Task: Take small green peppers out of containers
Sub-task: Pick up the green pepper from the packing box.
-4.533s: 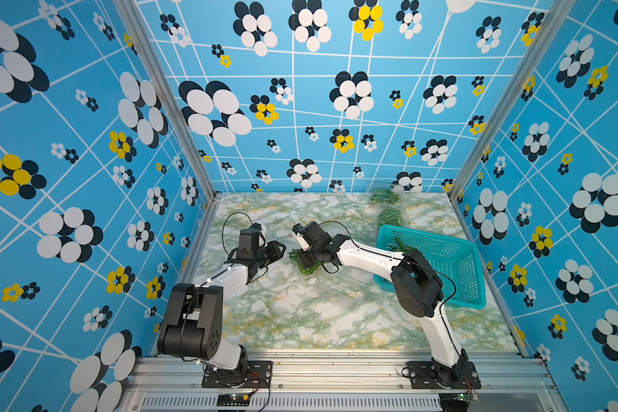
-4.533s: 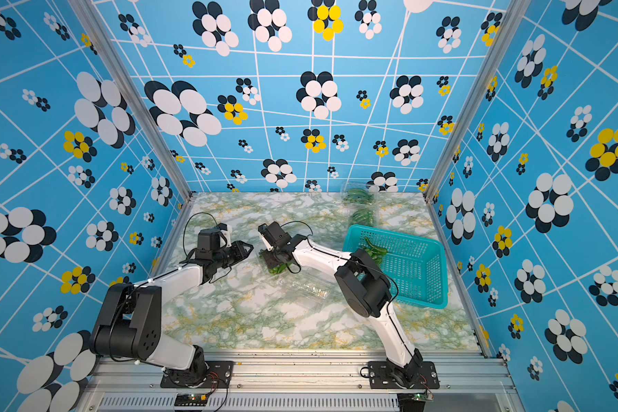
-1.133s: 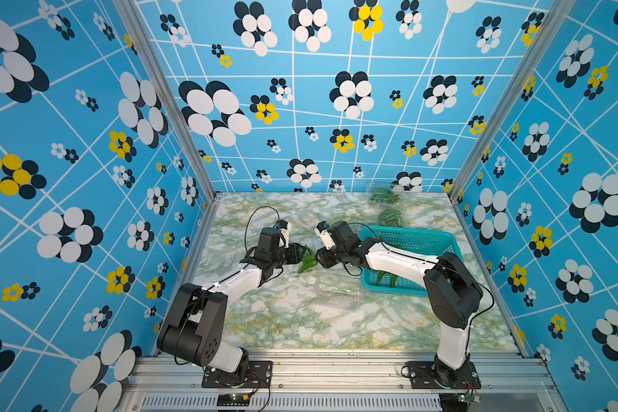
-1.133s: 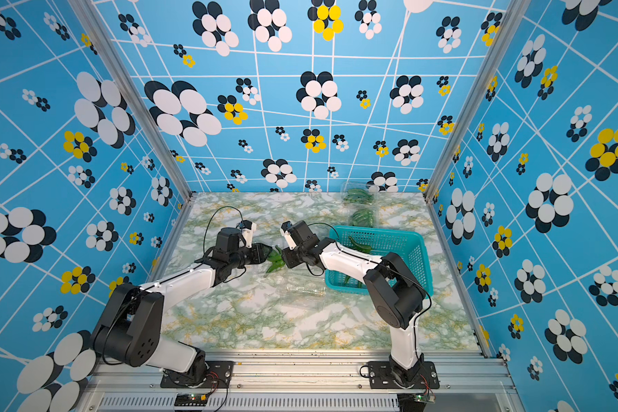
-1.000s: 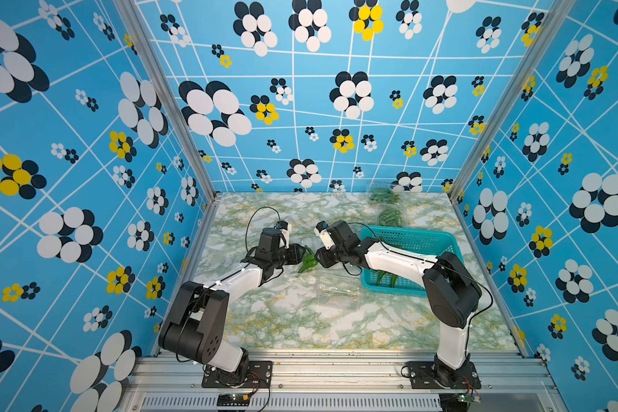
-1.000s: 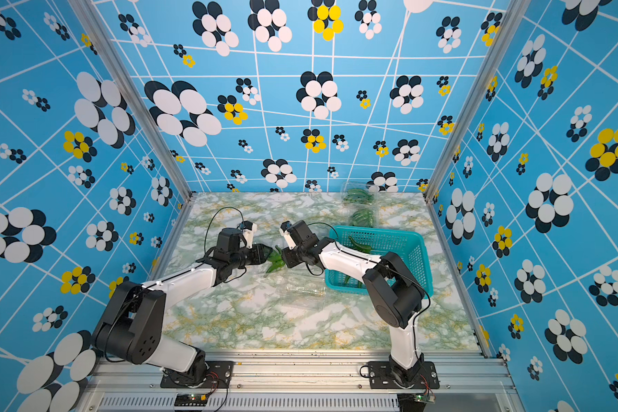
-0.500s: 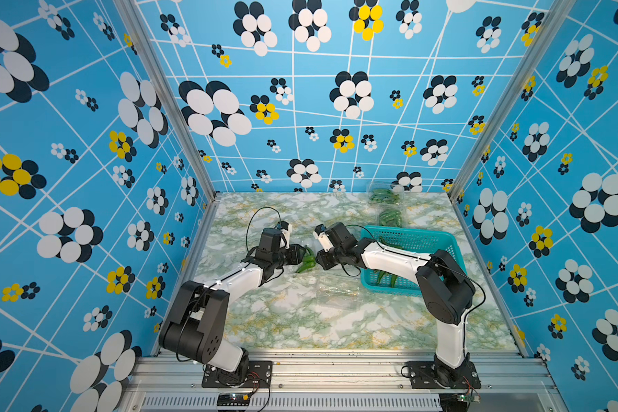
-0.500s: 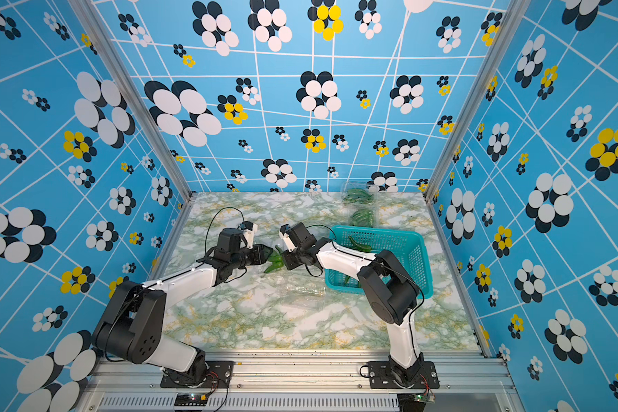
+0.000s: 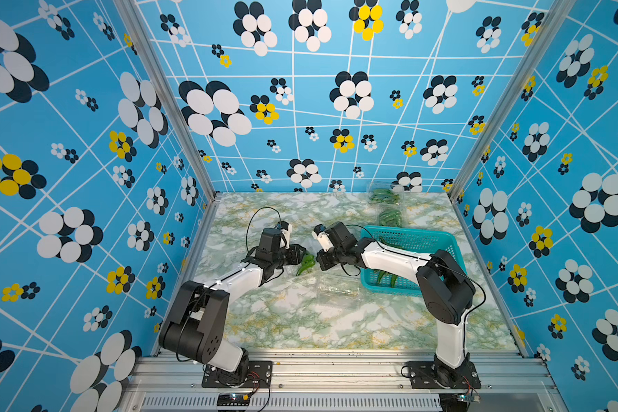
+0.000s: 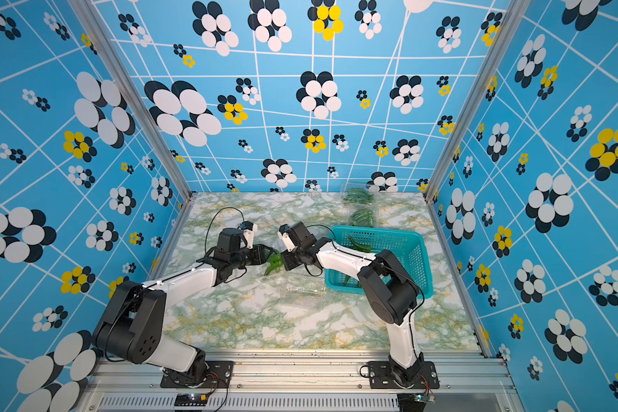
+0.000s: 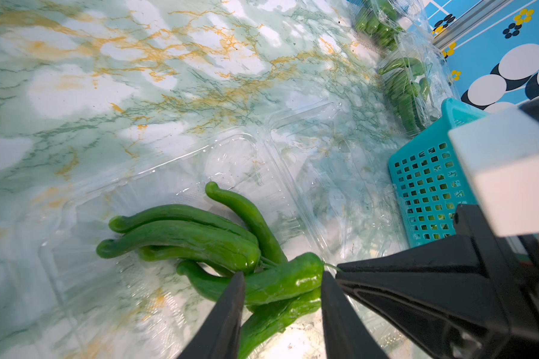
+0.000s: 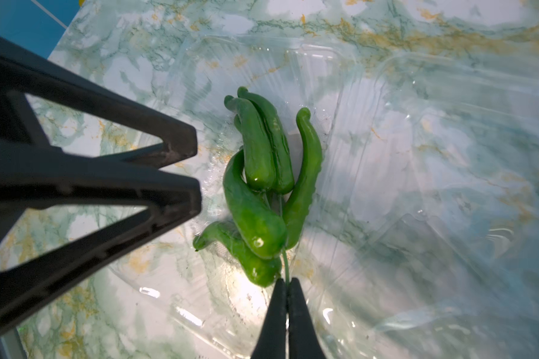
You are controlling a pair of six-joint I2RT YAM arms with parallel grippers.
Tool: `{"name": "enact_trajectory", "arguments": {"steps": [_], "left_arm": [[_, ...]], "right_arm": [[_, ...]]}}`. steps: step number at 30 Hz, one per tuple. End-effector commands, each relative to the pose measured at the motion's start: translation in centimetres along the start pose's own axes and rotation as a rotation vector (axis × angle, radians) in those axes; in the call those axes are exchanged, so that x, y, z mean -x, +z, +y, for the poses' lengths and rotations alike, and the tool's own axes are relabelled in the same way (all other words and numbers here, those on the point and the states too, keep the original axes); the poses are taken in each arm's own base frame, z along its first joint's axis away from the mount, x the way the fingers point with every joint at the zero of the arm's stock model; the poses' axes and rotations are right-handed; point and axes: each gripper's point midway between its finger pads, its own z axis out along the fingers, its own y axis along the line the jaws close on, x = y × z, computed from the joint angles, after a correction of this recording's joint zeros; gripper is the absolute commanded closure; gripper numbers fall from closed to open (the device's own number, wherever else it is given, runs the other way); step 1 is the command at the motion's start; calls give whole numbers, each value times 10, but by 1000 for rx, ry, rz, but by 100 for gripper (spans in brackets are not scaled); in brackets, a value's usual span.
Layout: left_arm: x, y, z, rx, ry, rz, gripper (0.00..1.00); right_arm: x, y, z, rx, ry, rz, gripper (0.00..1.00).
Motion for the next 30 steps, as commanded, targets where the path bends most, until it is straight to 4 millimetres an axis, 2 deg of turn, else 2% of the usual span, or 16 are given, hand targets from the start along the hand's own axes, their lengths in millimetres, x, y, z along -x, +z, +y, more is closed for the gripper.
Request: {"name": "enact_trajectory", "arguments": {"steps": [1, 9, 15, 20, 24, 28, 30], "left_arm": [[6, -1, -7, -15, 25, 1, 58], [7, -3, -12, -39, 33, -13, 58], [12, -12, -25, -88, 60, -52, 58], [16, -21, -47, -174, 99, -96, 58], [14, -27, -71, -240, 160, -111, 58], [5, -24, -96, -324, 207, -68, 58], [-1, -21, -106, -346, 241, -43, 58]], "right_arm": [[2, -6, 6, 22, -9, 3, 100], [24, -38, 24, 89, -31, -116, 100], [38, -74, 23, 61, -49, -244, 100], [49, -120, -9, -103, -42, -390, 100], [53, -172, -45, -266, 15, -531, 100], [46, -225, -87, -440, 107, -647, 100], [39, -244, -105, -518, 157, -675, 100]]}}
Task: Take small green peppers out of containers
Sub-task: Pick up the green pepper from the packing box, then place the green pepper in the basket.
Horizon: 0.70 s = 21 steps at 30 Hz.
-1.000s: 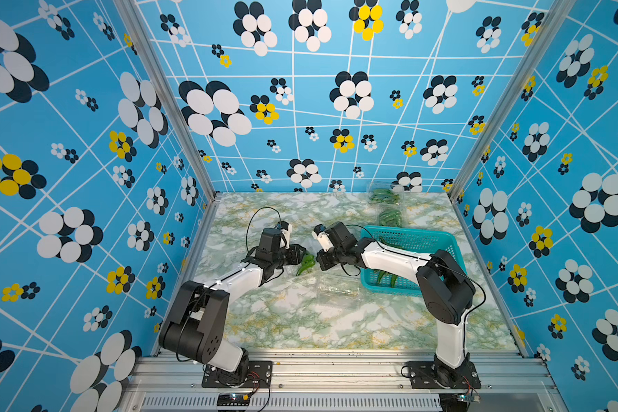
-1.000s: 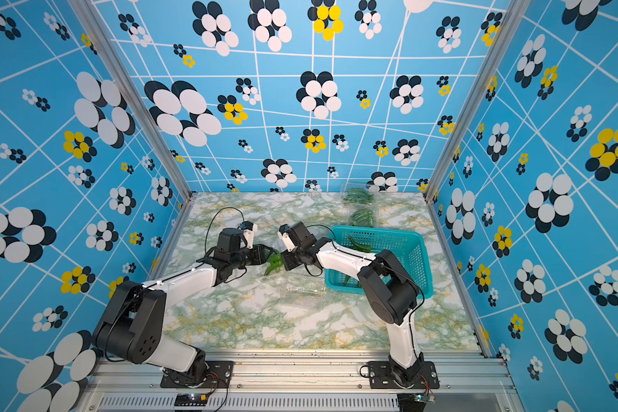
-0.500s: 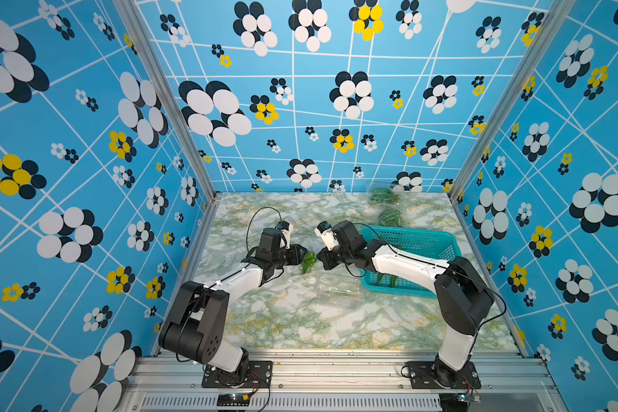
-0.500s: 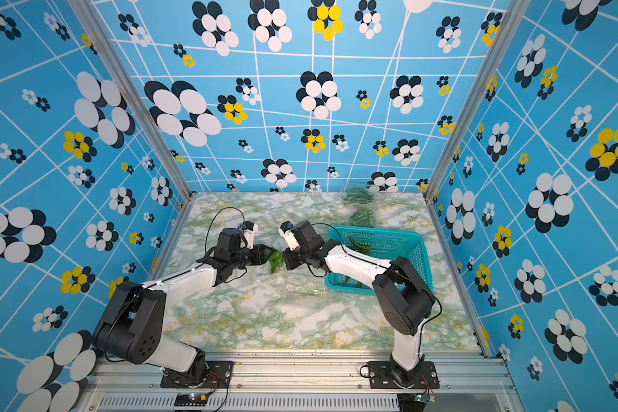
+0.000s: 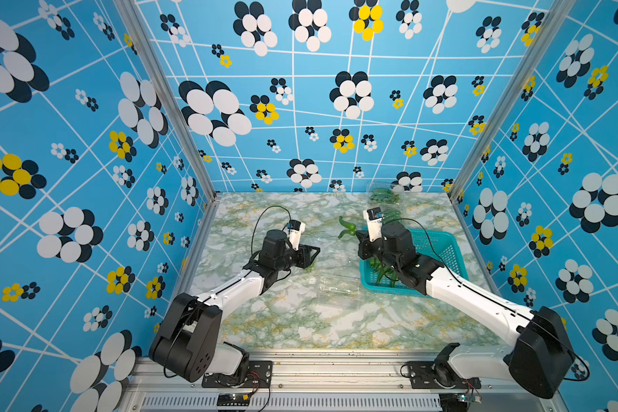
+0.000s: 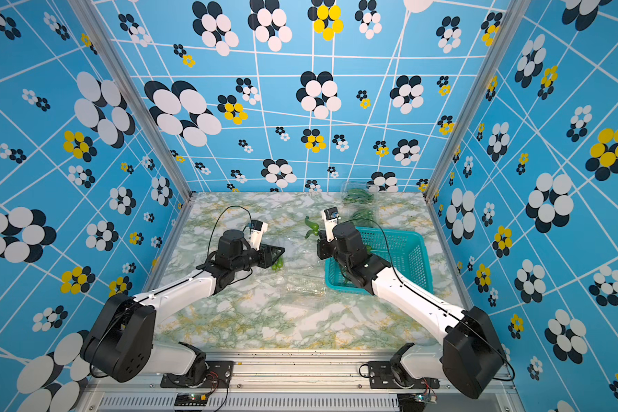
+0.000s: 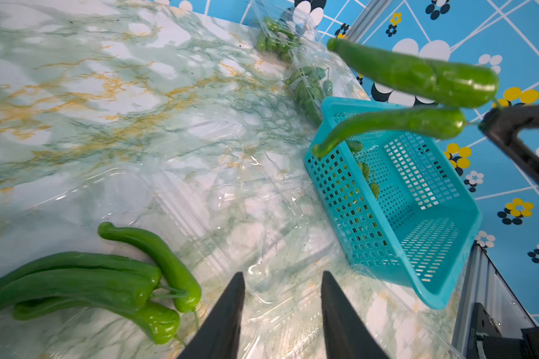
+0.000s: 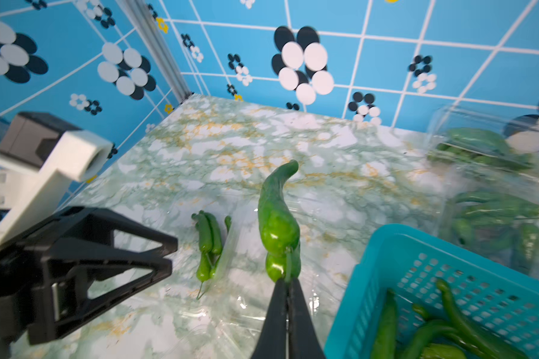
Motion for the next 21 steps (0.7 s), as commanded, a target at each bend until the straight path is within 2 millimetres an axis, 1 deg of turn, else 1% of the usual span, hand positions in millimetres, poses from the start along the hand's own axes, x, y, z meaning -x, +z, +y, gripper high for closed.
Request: {"name": "enact_trajectory", "arguments": {"steps": [1, 3, 5, 7, 11, 15, 17, 21], "left_arm": [[1, 9, -25, -86, 80, 27, 58], [-6, 14, -34, -110, 103, 62, 58], [-14, 20, -41, -122, 129, 99, 58], [-18, 26, -43, -112, 149, 128, 58], [-28, 35, -35, -82, 139, 179, 58], [-27, 35, -25, -25, 145, 172, 58], [-25, 33, -22, -4, 153, 165, 58], [-25, 32, -17, 30, 162, 160, 58]], "right_arm": [[13, -17, -47, -196, 60, -88, 100], [9, -23, -74, -311, 106, -90, 100], [-1, -21, -88, -364, 127, -71, 100], [-14, -15, -99, -411, 142, -43, 100], [-45, 9, -108, -457, 157, 44, 100], [-67, 26, -110, -473, 164, 120, 100], [-75, 31, -109, -470, 173, 142, 100], [-89, 31, -107, -462, 212, 184, 100]]}}
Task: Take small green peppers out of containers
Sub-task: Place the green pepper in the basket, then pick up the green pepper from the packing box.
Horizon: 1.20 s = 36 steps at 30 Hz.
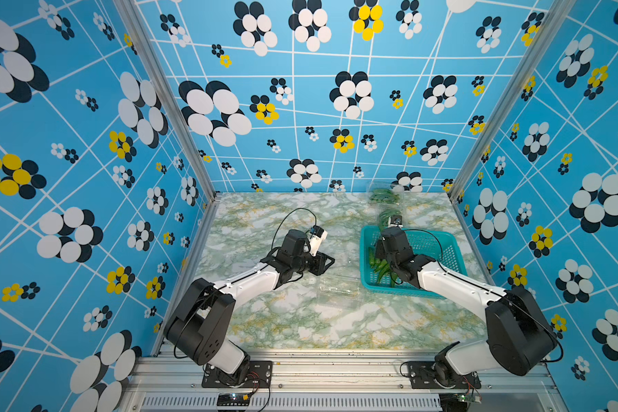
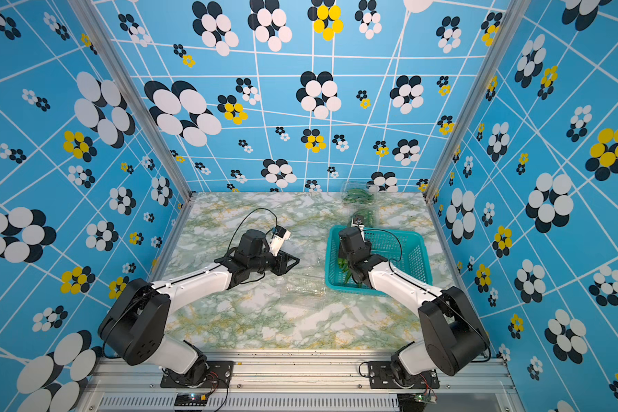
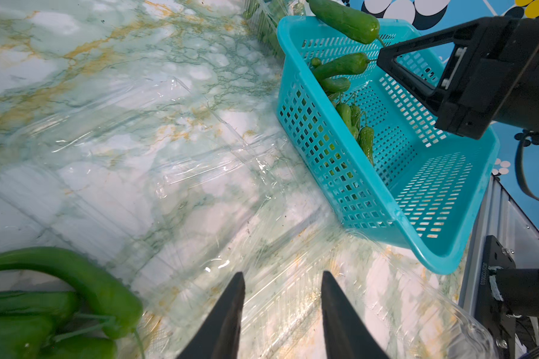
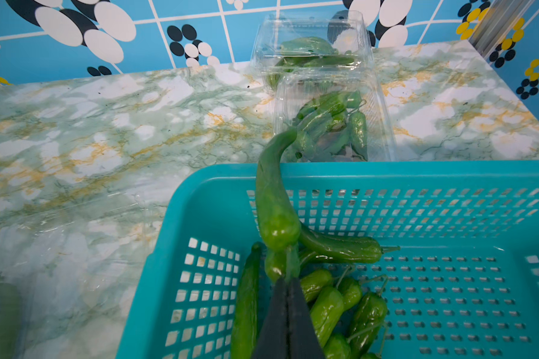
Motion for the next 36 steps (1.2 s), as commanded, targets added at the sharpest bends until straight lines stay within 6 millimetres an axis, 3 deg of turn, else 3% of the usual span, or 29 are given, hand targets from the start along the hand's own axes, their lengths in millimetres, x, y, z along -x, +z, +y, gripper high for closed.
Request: {"name": "enact_trajectory", "arguments": {"steps": [1, 3, 11, 19, 22, 25, 28, 34, 36], "left_arm": [[8, -4, 5, 45, 29, -12, 58], [8, -4, 6, 55, 27, -7, 58], [14, -16, 14, 121, 49, -49, 58], [20, -26, 20, 164, 54, -91, 58], [21, -29, 26, 203, 49, -98, 58], [22, -35, 43, 290, 25, -106, 58], [22, -47, 69, 408, -29, -109, 58], [22, -82, 112, 557, -170, -191, 58], [20, -94, 125, 597, -222, -214, 58]], "right_arm": [[-6, -1, -4, -14, 57, 37, 100], [-11, 0, -5, -28, 57, 71, 100], [-18, 10, 8, -4, 46, 143, 60], [3, -12, -7, -36, 66, 65, 52], [16, -23, 0, 36, 63, 27, 51], [18, -30, 41, 267, 56, 44, 51], [6, -32, 98, 502, 5, 164, 53], [-33, -38, 193, 673, -232, 279, 55], [-45, -35, 216, 692, -287, 311, 56]]}}
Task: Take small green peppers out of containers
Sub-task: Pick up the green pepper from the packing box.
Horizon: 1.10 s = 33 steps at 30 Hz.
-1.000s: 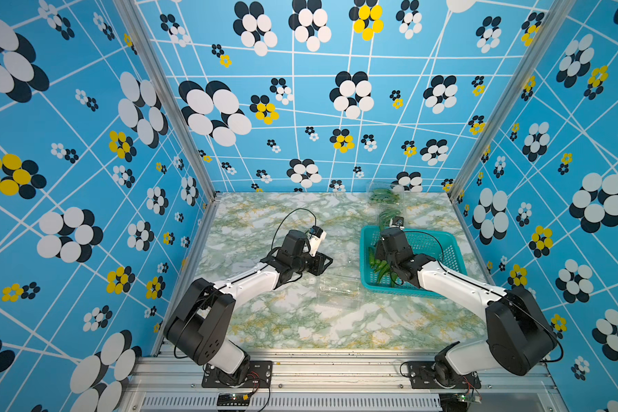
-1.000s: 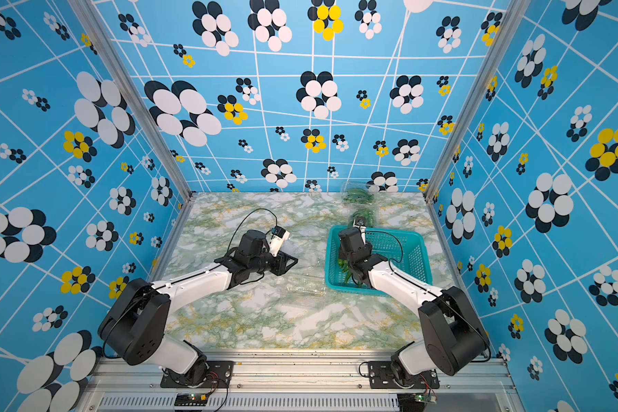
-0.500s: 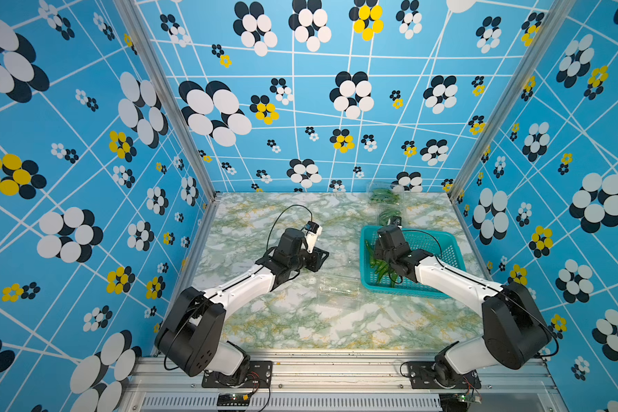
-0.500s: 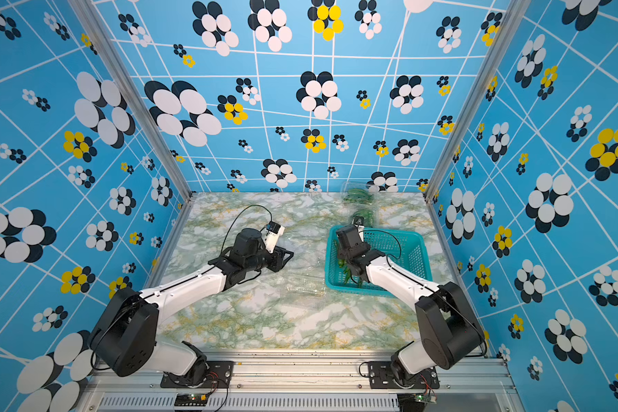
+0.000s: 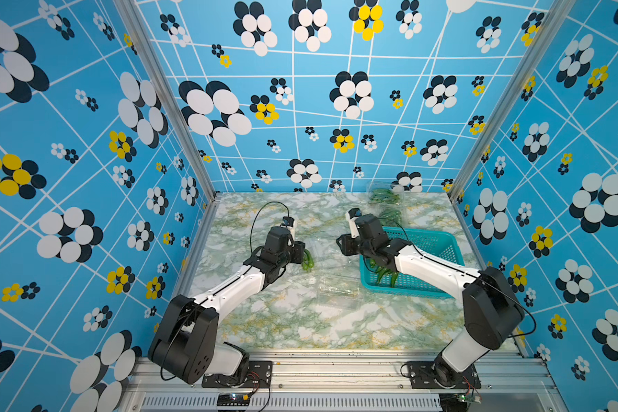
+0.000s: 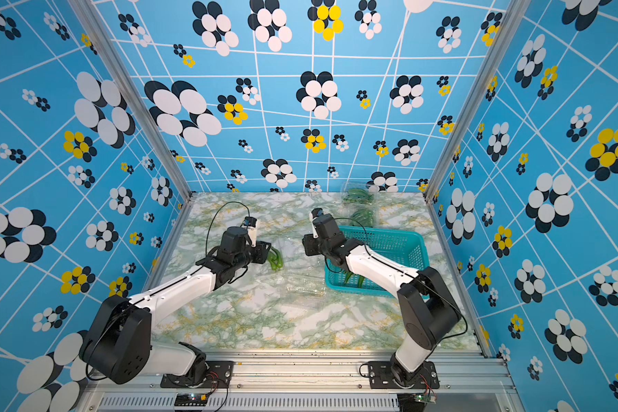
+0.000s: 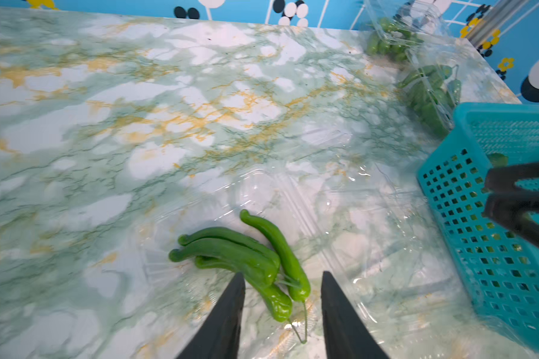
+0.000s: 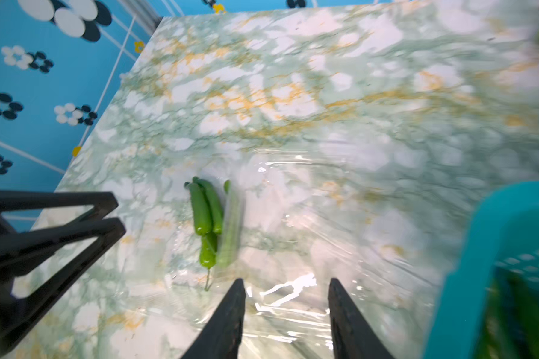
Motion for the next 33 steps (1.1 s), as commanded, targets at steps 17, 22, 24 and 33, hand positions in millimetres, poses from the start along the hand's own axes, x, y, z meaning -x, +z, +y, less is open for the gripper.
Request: {"name": "enact_trajectory", "arguments": {"steps": [17, 22, 24, 33], "left_arm": [[-22, 3, 77, 186, -270, 76, 58], [-21, 3, 72, 159, -273, 69, 58], [-20, 1, 73, 161, -272, 66, 58], [-21, 2, 72, 152, -278, 66, 58]], "right_arm": [[-51, 84, 72, 94, -349, 227, 63], [-39, 91, 78, 95, -374, 213, 61], [-41, 95, 77, 92, -376, 222, 60], [-60, 121, 73, 76, -403, 299, 60]]}}
